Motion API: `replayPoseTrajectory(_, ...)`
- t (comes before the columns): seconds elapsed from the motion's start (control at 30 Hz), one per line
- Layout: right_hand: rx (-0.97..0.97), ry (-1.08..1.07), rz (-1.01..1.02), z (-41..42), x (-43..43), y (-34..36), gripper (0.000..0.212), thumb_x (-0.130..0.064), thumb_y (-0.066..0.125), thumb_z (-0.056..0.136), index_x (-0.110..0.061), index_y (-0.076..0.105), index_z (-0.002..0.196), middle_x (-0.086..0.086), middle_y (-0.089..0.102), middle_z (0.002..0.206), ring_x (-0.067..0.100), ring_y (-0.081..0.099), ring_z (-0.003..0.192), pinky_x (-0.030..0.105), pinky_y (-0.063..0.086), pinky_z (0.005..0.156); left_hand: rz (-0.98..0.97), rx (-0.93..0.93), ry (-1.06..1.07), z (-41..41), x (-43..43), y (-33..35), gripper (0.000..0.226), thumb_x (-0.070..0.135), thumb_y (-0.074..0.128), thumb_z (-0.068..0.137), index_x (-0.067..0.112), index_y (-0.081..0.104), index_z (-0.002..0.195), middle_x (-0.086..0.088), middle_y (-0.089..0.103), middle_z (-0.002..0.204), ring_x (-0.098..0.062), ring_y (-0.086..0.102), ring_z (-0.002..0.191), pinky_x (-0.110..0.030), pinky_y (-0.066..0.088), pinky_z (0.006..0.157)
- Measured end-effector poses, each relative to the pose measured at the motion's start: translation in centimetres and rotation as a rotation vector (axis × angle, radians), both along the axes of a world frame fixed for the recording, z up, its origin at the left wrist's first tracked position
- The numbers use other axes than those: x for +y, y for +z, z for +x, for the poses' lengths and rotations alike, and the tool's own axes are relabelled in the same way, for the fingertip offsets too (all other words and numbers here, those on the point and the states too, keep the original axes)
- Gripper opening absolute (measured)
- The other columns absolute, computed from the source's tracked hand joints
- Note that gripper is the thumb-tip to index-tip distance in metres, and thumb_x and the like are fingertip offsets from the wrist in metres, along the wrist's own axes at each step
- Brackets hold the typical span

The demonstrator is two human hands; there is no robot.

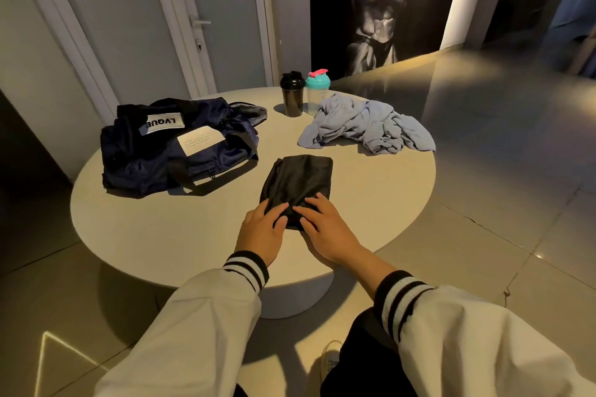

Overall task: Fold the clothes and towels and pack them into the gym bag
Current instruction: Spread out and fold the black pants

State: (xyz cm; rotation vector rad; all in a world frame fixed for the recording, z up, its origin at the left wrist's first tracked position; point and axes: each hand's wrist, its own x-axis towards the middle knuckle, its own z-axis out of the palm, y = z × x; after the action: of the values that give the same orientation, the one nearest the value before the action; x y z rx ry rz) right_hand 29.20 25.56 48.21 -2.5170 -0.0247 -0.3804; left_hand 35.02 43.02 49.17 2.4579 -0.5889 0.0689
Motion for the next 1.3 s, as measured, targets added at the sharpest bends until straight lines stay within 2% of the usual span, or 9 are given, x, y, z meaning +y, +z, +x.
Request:
replayPoseTrajectory(0.17,-0.027,0.000,0.102,-1.2,-0.1,0.2,0.041,-0.037,0.046,0.105,-0.022,0.054,0.143,0.002,0.035,0.157,0.020,0.011,0.152,0.038,0.013,0.124,-0.134,-0.021,-0.012,-1.1,0.1,0.4,0.037,0.034,0.047,0.104,0.022,0.060,0.137,-0.003,0.054,0.142,-0.020,0.048,0.129,-0.026,0.036,0.107)
replayPoseTrajectory(0.43,-0.008,0.022,0.112,-1.7,-0.4,0.7,0.034,-0.031,0.056,0.100,-0.025,0.065,0.133,-0.001,0.047,0.150,0.019,0.022,0.147,0.038,0.015,0.122,-0.292,-0.016,-0.035,-3.6,0.9,0.7,0.043,0.034,0.060,0.098,0.016,0.058,0.138,0.008,0.032,0.155,-0.010,0.042,0.133,-0.009,0.038,0.100)
replayPoseTrajectory(0.57,0.065,0.027,0.143,-1.4,-1.0,0.9,0.033,-0.023,0.055,0.099,-0.029,0.066,0.130,-0.001,0.045,0.151,0.021,0.019,0.150,0.038,0.012,0.122,-0.084,-0.193,-0.085,-3.2,1.0,0.5,0.056,0.051,0.066,0.088,0.035,0.050,0.139,0.013,0.007,0.164,-0.014,0.009,0.150,-0.034,0.020,0.117)
replayPoseTrajectory(0.63,0.086,0.012,0.216,-1.6,-1.1,1.0,0.034,-0.024,0.058,0.098,-0.029,0.066,0.130,-0.001,0.044,0.152,0.020,0.018,0.150,0.038,0.013,0.122,0.013,-0.110,-0.197,-2.9,1.0,0.4,0.060,0.055,0.066,0.086,0.039,0.046,0.141,0.010,0.017,0.164,-0.017,0.007,0.153,-0.039,0.017,0.122)
replayPoseTrajectory(0.73,0.084,0.014,0.248,-2.2,-1.0,1.1,0.039,-0.029,0.065,0.093,-0.028,0.064,0.132,-0.002,0.042,0.152,0.018,0.017,0.150,0.040,0.016,0.122,0.029,-0.004,-0.245,-2.6,1.3,0.0,0.060,0.054,0.065,0.089,0.036,0.047,0.144,0.009,0.038,0.155,-0.016,0.030,0.142,-0.036,0.030,0.116)
replayPoseTrajectory(0.93,0.132,0.153,0.128,-3.7,-1.1,1.6,0.064,-0.048,0.077,0.082,-0.036,0.053,0.140,-0.007,0.033,0.156,0.012,0.009,0.150,0.035,0.012,0.120,0.054,-0.195,-0.165,-3.0,2.4,0.0,0.034,0.043,0.060,0.096,0.033,0.066,0.128,0.008,0.058,0.134,-0.018,0.049,0.117,-0.032,0.036,0.103)
replayPoseTrajectory(1.13,-0.029,0.209,0.092,-4.4,-1.0,2.4,0.050,-0.033,0.069,0.087,-0.032,0.054,0.135,-0.008,0.058,0.129,0.008,0.051,0.115,0.026,0.041,0.098,-0.227,-0.034,-0.051,-3.4,3.2,2.7,0.025,0.042,0.060,0.096,0.021,0.071,0.087,0.006,0.060,0.084,-0.008,0.052,0.086,-0.032,0.044,0.077)
replayPoseTrajectory(1.23,-0.113,0.136,0.216,-4.1,-0.3,4.2,0.031,-0.024,0.061,0.093,-0.028,0.061,0.124,-0.013,0.066,0.115,0.002,0.058,0.100,0.013,0.042,0.085,-0.445,0.122,-0.041,-3.6,3.2,4.7,0.018,0.037,0.062,0.096,0.021,0.068,0.099,0.002,0.060,0.104,-0.003,0.050,0.099,-0.021,0.044,0.082)
replayPoseTrajectory(1.3,-0.138,0.072,0.349,-3.5,0.2,5.7,0.024,-0.023,0.061,0.097,-0.027,0.063,0.121,-0.014,0.066,0.114,0.001,0.059,0.100,0.009,0.043,0.086,-0.648,0.317,-0.123,-3.3,3.6,5.4,0.037,0.047,0.062,0.091,0.028,0.062,0.123,0.002,0.058,0.125,-0.007,0.055,0.112,-0.023,0.052,0.088)
